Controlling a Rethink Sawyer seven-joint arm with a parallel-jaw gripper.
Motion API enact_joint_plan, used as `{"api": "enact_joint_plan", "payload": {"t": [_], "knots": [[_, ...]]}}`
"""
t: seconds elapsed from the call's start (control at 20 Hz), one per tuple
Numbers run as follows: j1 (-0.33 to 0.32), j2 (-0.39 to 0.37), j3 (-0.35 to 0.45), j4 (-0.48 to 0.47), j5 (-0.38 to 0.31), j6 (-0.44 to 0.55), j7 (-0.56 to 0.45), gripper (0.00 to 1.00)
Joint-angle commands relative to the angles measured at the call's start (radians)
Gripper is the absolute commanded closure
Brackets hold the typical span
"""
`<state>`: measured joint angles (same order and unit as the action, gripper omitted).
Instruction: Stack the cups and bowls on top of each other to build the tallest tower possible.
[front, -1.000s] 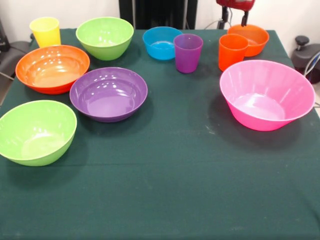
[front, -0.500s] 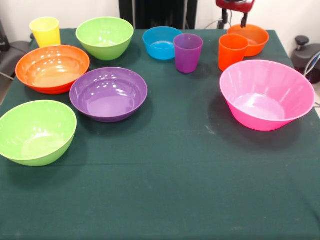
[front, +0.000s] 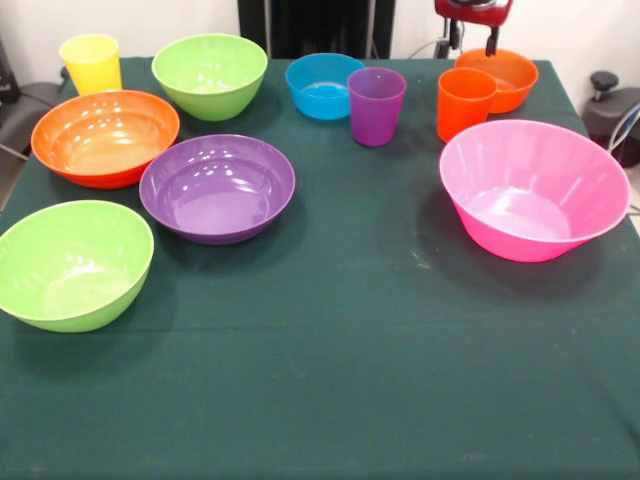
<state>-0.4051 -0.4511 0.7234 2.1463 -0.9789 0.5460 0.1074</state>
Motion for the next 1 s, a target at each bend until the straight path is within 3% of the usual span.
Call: {"api": "enact_joint_plan", "payload": {"t": [0.05, 1.0], "knots": [[0.039, 0.062, -0.062, -0.119, -0.096, -0.057, 0.138, 0.0], [0.084, 0.143, -0.11, -0.201, -0.115, -0.075, 0.122, 0.0]]}}
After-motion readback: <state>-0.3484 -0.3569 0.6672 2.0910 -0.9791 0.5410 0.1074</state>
